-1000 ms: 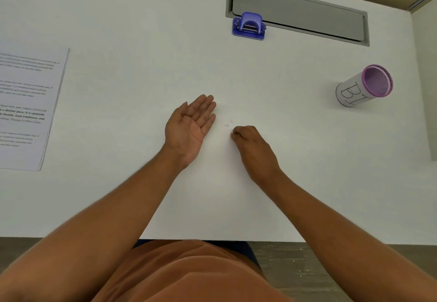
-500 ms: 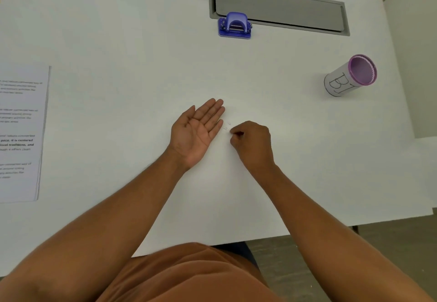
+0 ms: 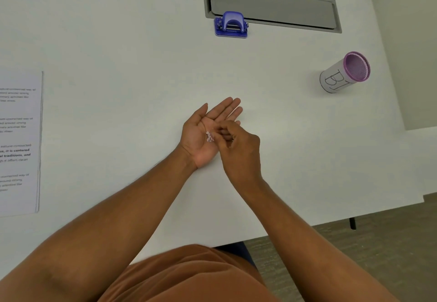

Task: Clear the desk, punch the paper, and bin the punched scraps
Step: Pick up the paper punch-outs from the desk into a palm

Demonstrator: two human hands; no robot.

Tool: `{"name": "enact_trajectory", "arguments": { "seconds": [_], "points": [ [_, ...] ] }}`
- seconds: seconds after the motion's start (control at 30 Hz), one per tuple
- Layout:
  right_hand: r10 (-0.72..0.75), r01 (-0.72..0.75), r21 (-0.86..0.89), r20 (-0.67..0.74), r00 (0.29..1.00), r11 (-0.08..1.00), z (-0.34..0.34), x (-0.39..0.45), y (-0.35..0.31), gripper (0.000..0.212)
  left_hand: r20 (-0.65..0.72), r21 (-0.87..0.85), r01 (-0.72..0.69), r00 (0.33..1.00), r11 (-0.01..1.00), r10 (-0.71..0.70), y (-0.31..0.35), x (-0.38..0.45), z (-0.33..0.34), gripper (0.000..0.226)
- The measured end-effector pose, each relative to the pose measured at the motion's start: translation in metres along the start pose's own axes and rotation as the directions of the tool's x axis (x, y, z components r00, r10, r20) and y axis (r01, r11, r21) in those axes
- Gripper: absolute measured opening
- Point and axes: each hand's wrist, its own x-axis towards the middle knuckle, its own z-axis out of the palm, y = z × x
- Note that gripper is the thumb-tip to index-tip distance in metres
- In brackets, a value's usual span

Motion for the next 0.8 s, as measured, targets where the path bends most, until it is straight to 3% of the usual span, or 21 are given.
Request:
{"name": "enact_trajectory", "arguments": {
  "seconds": [0.2,0.37,0.43,0.5,0.63,0.8],
  "points": [
    [0.089,-0.089,0.079,0.005,0.996,0.993,0.004,0.005,-0.001,0.023,0.025,0.009,0.026,0.999,1.0,-0.027,0.004,-0.001,0.0,0.059],
    [0.107,-0.089,0.223,-0.069,0.992,0.971,-0.007,0.011,0.005,0.015,0.036,-0.007,0.0,0.999,1.0,0.0,0.013,-0.002,0.0,0.058],
    [0.073,-0.044,0.176,-0.158,0.985,0.983,-0.017,0.015,0.017,0.019,0.035,-0.027,-0.035,0.999,0.999,0.036,0.022,-0.003,-0.003,0.056],
    [-0.004,0.001,-0.019,-0.182,0.983,1.0,-0.026,0.02,0.037,0.026,0.029,-0.033,-0.082,0.996,0.996,0.083,0.033,-0.003,-0.007,0.055],
    [-0.097,0.12,-0.374,0.08,0.992,0.92,-0.022,0.033,0.063,0.039,0.02,-0.037,-0.148,0.989,0.988,0.149,0.052,-0.002,-0.012,0.054],
    [-0.264,0.434,-0.428,0.401,0.877,0.793,-0.005,0.042,0.068,0.042,0.032,-0.044,-0.163,0.986,0.986,0.165,0.056,-0.003,-0.013,0.054]
  ]
}}
